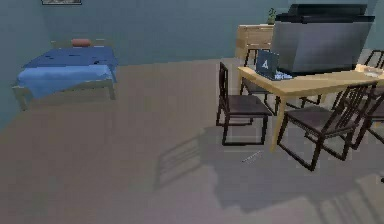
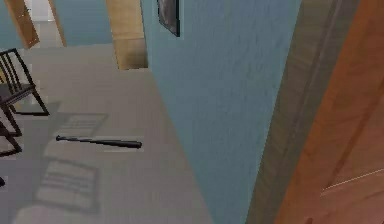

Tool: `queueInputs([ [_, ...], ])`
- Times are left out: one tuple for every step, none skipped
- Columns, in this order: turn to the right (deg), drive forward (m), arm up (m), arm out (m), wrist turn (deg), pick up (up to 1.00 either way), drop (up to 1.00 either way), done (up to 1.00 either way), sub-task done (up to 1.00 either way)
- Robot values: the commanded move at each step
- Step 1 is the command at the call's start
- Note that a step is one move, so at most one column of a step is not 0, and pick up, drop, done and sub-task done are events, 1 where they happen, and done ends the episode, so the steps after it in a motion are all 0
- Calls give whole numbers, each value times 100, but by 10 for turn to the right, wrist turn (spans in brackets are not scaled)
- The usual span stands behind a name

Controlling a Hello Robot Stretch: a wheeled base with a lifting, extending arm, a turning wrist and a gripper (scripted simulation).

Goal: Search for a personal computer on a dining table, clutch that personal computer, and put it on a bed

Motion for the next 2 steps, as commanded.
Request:
queueInputs([
  [60, 0, 0, 0, 0, 0, 0, 0, 0],
  [30, 0, 0, 0, 0, 0, 0, 0, 0],
])
